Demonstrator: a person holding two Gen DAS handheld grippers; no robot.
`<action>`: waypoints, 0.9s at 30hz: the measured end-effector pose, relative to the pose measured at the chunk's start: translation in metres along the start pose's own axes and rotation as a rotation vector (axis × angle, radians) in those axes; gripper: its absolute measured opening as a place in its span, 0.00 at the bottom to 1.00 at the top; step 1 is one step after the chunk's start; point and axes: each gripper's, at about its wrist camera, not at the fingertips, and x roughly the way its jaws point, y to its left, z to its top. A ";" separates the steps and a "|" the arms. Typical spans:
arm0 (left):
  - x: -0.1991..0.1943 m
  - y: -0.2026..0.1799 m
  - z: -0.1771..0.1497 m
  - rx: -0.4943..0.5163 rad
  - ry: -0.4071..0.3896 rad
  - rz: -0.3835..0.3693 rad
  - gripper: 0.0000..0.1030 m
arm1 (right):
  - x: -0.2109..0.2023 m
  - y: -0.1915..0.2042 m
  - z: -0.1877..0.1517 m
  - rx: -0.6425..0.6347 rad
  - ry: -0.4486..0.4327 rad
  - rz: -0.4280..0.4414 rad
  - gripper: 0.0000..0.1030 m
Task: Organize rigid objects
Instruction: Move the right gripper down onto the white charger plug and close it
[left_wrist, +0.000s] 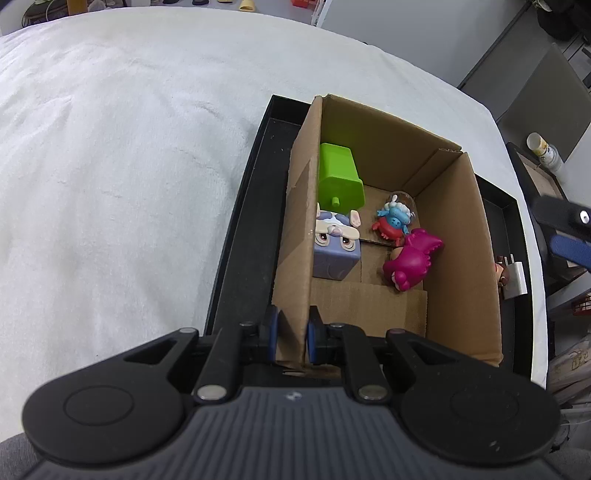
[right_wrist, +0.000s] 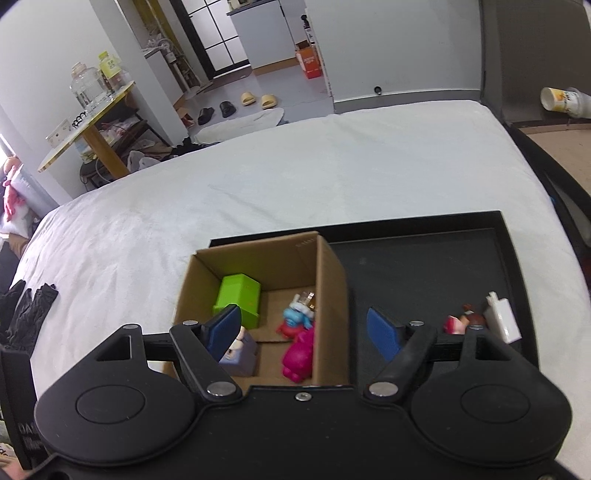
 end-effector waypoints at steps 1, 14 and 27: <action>0.000 0.000 0.000 0.000 -0.001 0.001 0.14 | -0.001 -0.003 -0.001 0.001 0.000 -0.003 0.75; 0.000 -0.004 0.001 -0.010 0.002 0.028 0.13 | -0.012 -0.046 -0.017 0.041 -0.009 -0.047 0.75; 0.001 -0.008 0.001 -0.009 0.002 0.051 0.13 | -0.010 -0.084 -0.026 0.039 -0.026 -0.112 0.76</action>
